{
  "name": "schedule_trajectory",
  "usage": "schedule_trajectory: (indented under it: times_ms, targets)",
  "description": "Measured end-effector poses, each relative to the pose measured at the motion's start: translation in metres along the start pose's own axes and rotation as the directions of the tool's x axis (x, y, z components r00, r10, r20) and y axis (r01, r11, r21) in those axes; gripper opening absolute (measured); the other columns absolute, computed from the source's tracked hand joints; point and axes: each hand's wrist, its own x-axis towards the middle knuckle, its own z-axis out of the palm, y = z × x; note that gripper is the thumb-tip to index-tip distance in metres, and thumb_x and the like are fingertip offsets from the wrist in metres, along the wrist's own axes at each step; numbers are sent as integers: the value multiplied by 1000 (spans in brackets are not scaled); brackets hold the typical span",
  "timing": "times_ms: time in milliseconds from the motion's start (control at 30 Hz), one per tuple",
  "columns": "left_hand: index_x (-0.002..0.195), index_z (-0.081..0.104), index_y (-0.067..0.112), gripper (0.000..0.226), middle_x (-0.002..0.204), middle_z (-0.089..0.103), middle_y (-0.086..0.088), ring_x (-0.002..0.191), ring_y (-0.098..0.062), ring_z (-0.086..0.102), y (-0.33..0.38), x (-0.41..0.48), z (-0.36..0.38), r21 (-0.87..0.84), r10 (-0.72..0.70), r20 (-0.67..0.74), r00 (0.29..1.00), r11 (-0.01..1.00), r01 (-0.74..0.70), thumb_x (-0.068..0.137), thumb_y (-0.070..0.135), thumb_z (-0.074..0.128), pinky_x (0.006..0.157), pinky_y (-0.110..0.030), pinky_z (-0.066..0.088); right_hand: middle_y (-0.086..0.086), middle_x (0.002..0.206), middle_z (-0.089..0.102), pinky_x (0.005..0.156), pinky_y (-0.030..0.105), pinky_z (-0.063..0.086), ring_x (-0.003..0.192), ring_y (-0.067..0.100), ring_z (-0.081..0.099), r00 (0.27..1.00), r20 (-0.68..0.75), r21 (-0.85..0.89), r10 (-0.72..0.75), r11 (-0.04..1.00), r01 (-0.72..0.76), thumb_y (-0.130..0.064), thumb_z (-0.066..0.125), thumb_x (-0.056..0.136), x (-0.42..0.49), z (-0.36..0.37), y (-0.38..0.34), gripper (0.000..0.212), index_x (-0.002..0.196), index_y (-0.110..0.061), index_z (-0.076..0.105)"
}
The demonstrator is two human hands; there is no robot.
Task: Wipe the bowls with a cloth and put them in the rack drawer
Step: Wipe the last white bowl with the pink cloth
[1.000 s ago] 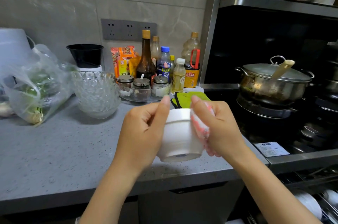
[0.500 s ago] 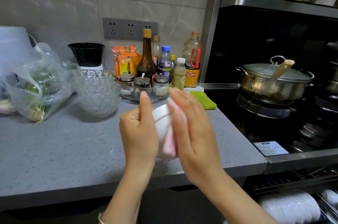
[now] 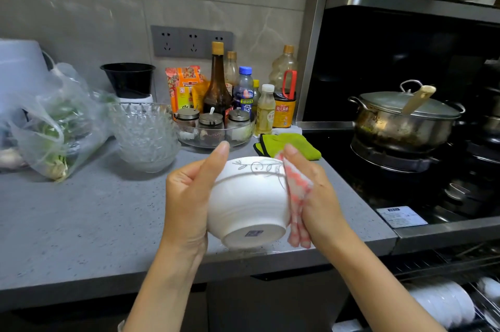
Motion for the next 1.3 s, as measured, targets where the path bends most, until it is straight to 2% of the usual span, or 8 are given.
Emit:
schedule_trajectory:
  times_ms: [233,467,633,733,800,900,1167,1300]
  targets:
    - [43,32,9,62,44,32,-5,42,-13,32,4,1,-6,307,144,86,986,937,-164,73,57,56,43,-21,26,16,40,36,33,25,19,30,21,34,999,-12,-63,33,997,-34,-52,42,86,0,-9,5,71,56,12,35]
    - [46,34,14,57,46,18,5,46,-11,18,7,2,12,621,228,316,921,684,-382,88,51,46,47,-30,17,-4,30,36,33,11,19,22,10,29,993,114,-219,-25,975,50,-18,36,102,-1,-4,-5,68,34,-20,41]
    - [41,27,14,68,39,20,6,39,-10,19,5,0,17,545,256,163,953,782,-304,93,51,51,44,-32,17,-2,37,43,34,13,29,29,6,39,988,57,-181,-144,972,152,-30,33,103,-5,-2,0,62,47,-12,52]
    - [40,30,4,68,38,28,-14,38,-28,26,3,-1,20,420,218,-33,975,888,-185,90,45,47,41,-35,22,-11,95,68,77,16,47,92,2,64,956,-16,-397,-294,879,264,-45,28,101,-8,0,14,46,98,-22,67]
    - [46,33,-6,70,42,33,-23,41,-34,29,-1,-2,23,393,224,-117,967,905,-162,92,45,47,42,-42,26,-19,135,51,106,29,36,131,2,42,907,14,-564,-422,746,355,-43,26,101,-14,6,20,43,129,-29,55]
    - [46,47,1,63,39,43,-14,40,-23,40,-7,-5,29,357,229,-141,963,919,-166,86,51,45,43,-34,33,-11,146,43,114,43,27,141,6,28,832,131,-726,-539,520,451,-37,28,101,-15,16,23,44,141,-28,44]
    - [50,45,-7,69,50,42,-28,47,-20,41,-6,-7,26,308,175,-77,982,941,-143,81,55,55,48,-29,31,-18,115,64,93,13,39,115,-2,55,928,-56,-375,-369,869,323,-42,32,97,-1,6,20,40,109,-24,65]
    - [53,47,-8,65,49,49,-21,47,-21,49,-3,-8,15,184,108,-41,993,978,-98,77,52,61,47,-26,35,8,52,49,41,25,31,44,27,48,994,-63,-92,-94,992,88,-47,37,93,-3,3,9,45,79,-10,58]
